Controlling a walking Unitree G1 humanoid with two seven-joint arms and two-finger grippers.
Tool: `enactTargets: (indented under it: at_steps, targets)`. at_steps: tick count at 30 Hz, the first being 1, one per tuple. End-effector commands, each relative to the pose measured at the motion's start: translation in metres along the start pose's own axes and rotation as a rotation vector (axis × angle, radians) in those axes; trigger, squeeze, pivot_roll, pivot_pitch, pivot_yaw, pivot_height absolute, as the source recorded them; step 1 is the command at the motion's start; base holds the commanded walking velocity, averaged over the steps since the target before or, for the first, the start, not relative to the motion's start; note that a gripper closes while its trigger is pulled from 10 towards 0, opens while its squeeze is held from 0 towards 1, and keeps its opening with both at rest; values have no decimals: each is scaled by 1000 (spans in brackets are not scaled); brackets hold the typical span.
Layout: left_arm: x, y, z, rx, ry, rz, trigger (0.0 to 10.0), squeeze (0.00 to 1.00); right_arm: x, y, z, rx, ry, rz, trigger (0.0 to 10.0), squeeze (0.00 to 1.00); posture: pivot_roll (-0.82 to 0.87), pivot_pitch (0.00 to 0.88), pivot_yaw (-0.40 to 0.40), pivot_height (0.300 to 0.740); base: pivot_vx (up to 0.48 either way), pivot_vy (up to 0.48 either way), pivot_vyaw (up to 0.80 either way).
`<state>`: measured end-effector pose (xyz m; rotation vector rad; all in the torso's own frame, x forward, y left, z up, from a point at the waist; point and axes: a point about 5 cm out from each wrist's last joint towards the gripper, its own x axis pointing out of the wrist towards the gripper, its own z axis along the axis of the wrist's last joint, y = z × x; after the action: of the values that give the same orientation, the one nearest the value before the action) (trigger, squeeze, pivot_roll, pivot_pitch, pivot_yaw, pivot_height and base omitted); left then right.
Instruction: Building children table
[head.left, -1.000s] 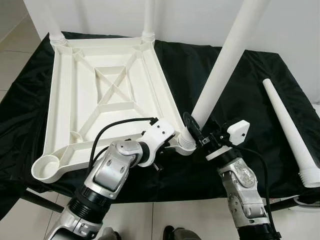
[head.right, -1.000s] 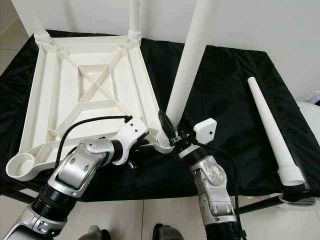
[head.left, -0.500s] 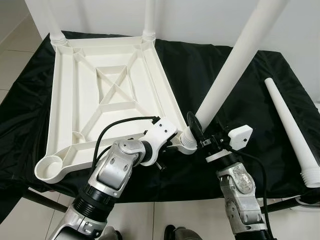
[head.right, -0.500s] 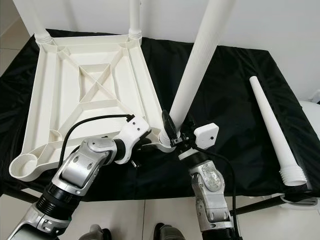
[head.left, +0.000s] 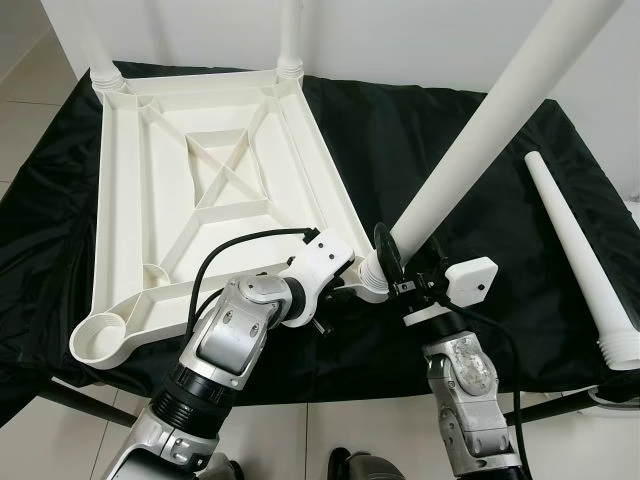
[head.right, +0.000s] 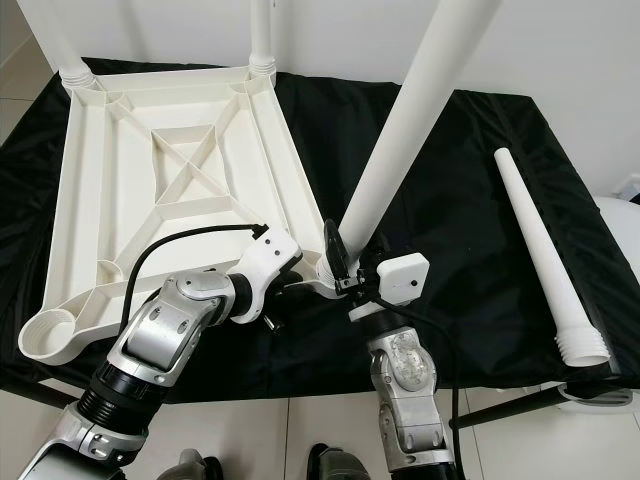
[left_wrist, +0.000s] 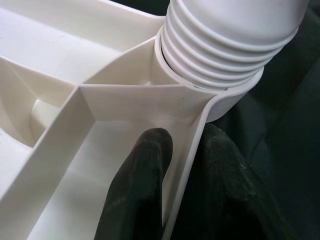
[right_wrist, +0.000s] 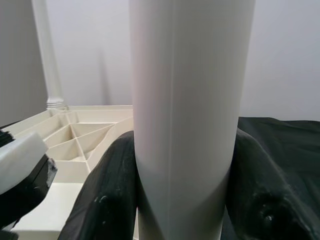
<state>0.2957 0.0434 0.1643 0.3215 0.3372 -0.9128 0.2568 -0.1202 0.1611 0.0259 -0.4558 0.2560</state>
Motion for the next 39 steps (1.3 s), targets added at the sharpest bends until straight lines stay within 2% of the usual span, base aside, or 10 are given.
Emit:
enactTargets:
  at_steps: [1,6,13,16,24,28,35,39]
  targets:
    - [-8,14,25,37,-100,177,10000,0,-30,-12,-49,-6,306,-87,10000,0,-66,153,-32,740,0,0,0]
    - [-8,14,24,38,-99,174,10000,0,-29,-12,-55,-32,347,-135,10000,0,-66,149,-31,740,0,0,0]
    - [-8,13,25,39,-99,173,10000,0,-26,-13,-57,-23,366,-136,10000,0,-66,148,-30,740,0,0,0]
    - [-8,13,26,41,-101,171,10000,0,-18,-16,-64,-21,425,-109,10000,0,-67,152,-30,740,0,0,0]
    - [-8,13,26,40,-101,175,10000,0,-17,-17,-71,2,499,-72,10000,0,-64,156,-31,740,0,0,0]
    - [-9,14,26,39,-102,181,10000,0,-12,-19,-75,6,548,12,10000,0,-64,158,-32,740,0,0,0]
    - [-10,15,26,39,-103,184,10000,0,-14,-21,-79,15,584,37,10000,0,-62,160,-31,740,0,0,0]
    - [-10,15,26,39,-102,191,10000,0,-14,-25,-80,-25,577,39,10000,0,-60,162,-33,740,0,0,0]
